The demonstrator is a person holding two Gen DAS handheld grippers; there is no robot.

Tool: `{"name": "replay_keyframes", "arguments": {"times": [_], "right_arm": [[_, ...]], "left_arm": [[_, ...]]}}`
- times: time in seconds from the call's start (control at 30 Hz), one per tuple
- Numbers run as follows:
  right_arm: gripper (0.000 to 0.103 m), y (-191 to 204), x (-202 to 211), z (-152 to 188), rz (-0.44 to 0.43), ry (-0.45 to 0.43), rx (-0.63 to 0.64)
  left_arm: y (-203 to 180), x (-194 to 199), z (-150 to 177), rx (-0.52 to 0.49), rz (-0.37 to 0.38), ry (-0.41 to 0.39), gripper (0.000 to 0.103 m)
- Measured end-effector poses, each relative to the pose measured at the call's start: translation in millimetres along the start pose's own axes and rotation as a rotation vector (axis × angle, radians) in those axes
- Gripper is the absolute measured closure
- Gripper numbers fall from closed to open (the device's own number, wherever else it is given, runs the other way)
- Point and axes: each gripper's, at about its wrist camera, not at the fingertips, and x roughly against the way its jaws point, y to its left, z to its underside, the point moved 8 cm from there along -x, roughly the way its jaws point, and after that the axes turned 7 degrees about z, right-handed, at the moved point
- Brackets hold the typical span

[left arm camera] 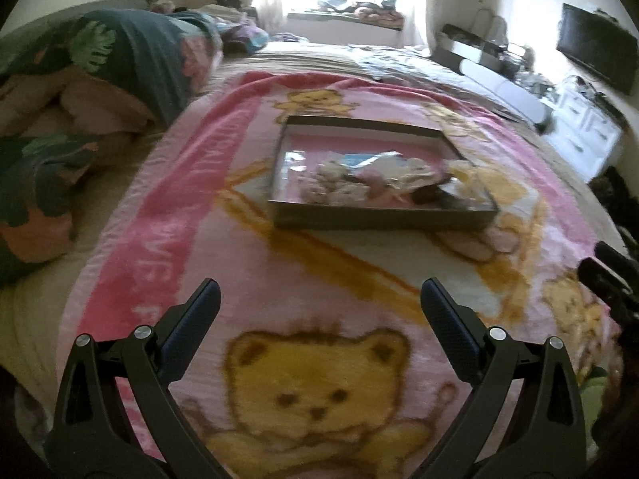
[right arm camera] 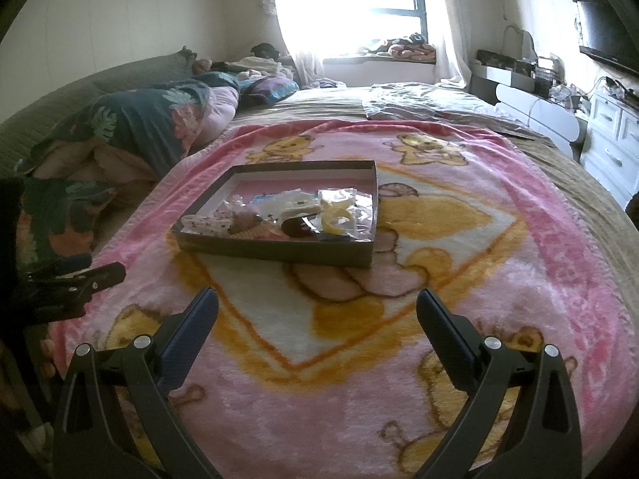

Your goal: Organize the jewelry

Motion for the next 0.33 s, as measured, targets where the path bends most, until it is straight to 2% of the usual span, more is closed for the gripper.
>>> {"name": "replay_keyframes", "arguments": {"times": [0.1,0.17,0.3,0.33], "right_arm": [[0.004,-9,-11,0,0.021,0.007,-0.010],[0.004,-19,-21,-1,0.053,0.009,-0.020],[0.004,-74,-61,-6,0.188,0.042,-0.060],[0.004,-99,-77,-8,0.242,0.064,-0.076]], "left_arm": [[20,-7,-4,0.057,-0.007,0.003,0.009],[41,-14,-8,0.098,-0.049,0.007,0.009],[95,-38,-21,0.195,-0.115,0.037,0.009],[118,-48,-25,0.228,-0.151,0.046,0.009]]}}
